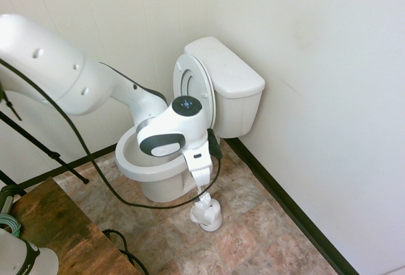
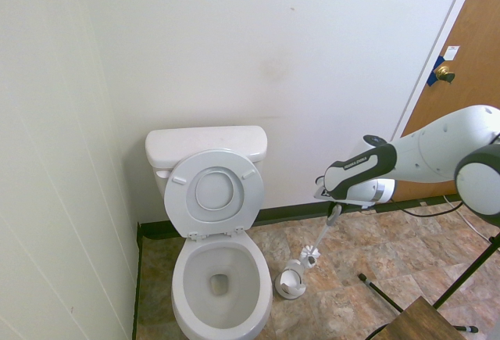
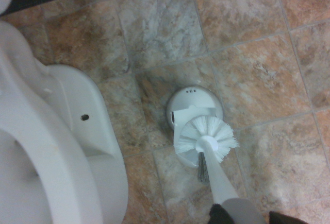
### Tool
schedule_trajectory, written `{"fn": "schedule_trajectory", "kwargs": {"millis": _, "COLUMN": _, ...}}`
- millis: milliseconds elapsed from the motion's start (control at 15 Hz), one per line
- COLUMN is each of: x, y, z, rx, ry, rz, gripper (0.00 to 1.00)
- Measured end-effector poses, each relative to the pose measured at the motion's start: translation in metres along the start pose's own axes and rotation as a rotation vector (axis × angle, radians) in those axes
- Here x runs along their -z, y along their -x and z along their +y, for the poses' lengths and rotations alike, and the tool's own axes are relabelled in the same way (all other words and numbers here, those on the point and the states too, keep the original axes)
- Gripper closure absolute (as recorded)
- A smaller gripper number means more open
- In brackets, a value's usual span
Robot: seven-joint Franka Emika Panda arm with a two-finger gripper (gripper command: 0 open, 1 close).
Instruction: Clean the toilet
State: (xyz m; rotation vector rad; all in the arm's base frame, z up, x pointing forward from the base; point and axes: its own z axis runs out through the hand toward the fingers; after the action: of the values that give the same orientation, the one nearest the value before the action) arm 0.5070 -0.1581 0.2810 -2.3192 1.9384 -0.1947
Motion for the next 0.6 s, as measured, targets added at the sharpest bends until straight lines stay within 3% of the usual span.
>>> {"fn": "schedule_trajectory", "kwargs": {"millis": 267, "x": 0.07, "y": 0.045, "z": -0.012, "rx": 0.073, "ry": -0.033, "rz": 0.022, "gripper": 1.0}}
{"fn": "schedule_trajectory", "kwargs": {"millis": 600, "x": 0.117, "y": 0.152, "z": -0.023, "rx": 0.216, "ry": -0.085, "rz": 0.008, "gripper": 1.0}}
